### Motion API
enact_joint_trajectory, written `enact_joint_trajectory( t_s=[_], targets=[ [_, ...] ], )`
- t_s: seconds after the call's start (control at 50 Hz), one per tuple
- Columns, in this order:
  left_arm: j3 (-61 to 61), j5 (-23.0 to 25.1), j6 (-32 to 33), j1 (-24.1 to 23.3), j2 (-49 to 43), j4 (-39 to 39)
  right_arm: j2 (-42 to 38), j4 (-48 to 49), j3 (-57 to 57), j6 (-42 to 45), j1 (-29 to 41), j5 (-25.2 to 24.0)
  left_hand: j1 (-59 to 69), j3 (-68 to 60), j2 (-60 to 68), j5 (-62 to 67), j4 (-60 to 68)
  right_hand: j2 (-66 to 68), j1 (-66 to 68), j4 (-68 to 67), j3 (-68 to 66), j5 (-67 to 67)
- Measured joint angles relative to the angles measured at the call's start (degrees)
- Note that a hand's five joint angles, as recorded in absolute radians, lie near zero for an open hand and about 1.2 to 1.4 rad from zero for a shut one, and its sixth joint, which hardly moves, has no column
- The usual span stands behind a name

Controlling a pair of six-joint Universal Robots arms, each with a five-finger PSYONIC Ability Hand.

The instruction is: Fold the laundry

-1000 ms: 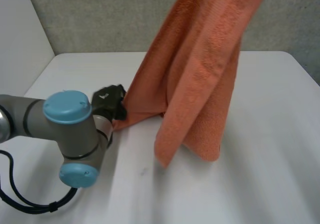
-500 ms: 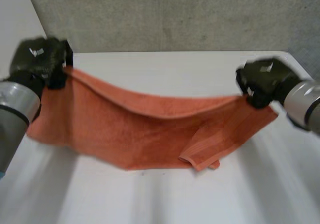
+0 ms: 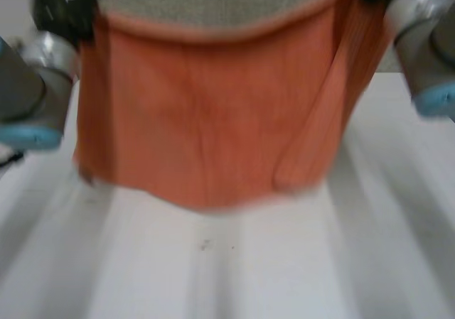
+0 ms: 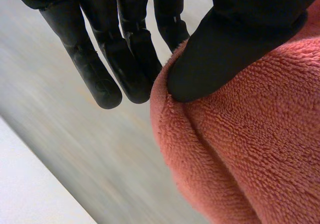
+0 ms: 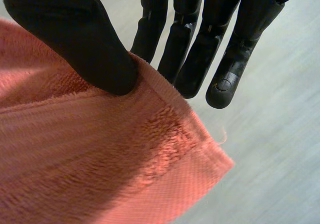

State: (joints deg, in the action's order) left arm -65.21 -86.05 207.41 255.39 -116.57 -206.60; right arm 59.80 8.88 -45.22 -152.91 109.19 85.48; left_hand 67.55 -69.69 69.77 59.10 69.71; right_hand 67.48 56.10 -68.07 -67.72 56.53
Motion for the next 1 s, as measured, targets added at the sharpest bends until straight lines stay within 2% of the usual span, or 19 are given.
enact_joint_trajectory(
  t_s=[0.06,0.16,0.36,0.42,0.64,0.74,0.76,0.82,0.88,1.0],
  targets=[
    [3.45,-0.17,-1.80,-0.28,3.70,-9.36,3.85,9.37,3.14,-0.20,0.86,1.32,0.00,0.00,0.00,0.00,0.00,0.00,0.00,0.00,0.00,0.00],
    [1.80,-0.40,-4.53,-0.06,7.28,-14.44,7.45,13.28,0.09,-0.32,1.10,1.31,0.00,0.00,0.00,0.26,0.00,0.00,0.00,0.00,0.00,0.14],
    [-17.08,-0.04,-7.23,1.05,9.11,-10.01,9.47,9.47,-19.40,-0.33,0.37,-1.09,0.38,0.00,0.01,0.26,0.00,0.00,0.00,0.00,0.00,0.33],
    [-23.31,0.10,-7.07,1.41,7.55,-9.50,9.77,8.65,-28.43,-0.33,0.31,-2.08,0.38,0.00,0.01,0.26,0.01,0.00,0.00,0.00,-0.18,0.33],
    [-31.04,-0.57,-6.20,2.44,-3.34,-8.87,8.60,7.08,-43.68,-0.39,-0.01,-2.62,0.38,0.00,0.01,0.26,0.01,0.00,0.00,-0.29,-0.18,0.33],
    [-32.75,-0.55,-5.90,3.68,-4.77,-8.77,8.39,6.37,-48.05,-0.45,-1.56,-2.66,0.38,0.70,-0.99,-0.19,-0.70,0.00,0.00,-0.29,-0.17,0.33],
    [-33.06,-0.50,-5.87,3.87,-4.76,-8.76,8.57,6.25,-48.53,-0.45,-2.03,-2.69,-0.18,2.74,-2.82,-1.70,-2.54,0.00,0.00,-0.29,-0.18,0.33],
    [-33.98,-0.27,-5.78,4.24,-4.57,-8.72,10.97,5.16,-50.60,-0.66,-4.80,-3.60,-24.10,24.66,-25.38,-24.26,-24.77,0.00,0.00,-0.29,-0.18,0.33],
    [-34.50,-0.12,-5.74,4.32,-4.66,-8.61,13.27,4.08,-52.03,-1.23,-7.10,-5.34,-32.18,34.13,-34.23,-33.55,-34.11,0.00,0.00,-0.29,-0.18,0.33],
    [-34.70,0.00,-5.77,4.48,-5.63,-8.50,15.46,3.09,-54.03,-3.38,-10.46,-9.12,-36.61,39.06,-39.23,-38.71,-39.18,0.00,0.00,-0.29,-0.17,0.33]
  ],
)
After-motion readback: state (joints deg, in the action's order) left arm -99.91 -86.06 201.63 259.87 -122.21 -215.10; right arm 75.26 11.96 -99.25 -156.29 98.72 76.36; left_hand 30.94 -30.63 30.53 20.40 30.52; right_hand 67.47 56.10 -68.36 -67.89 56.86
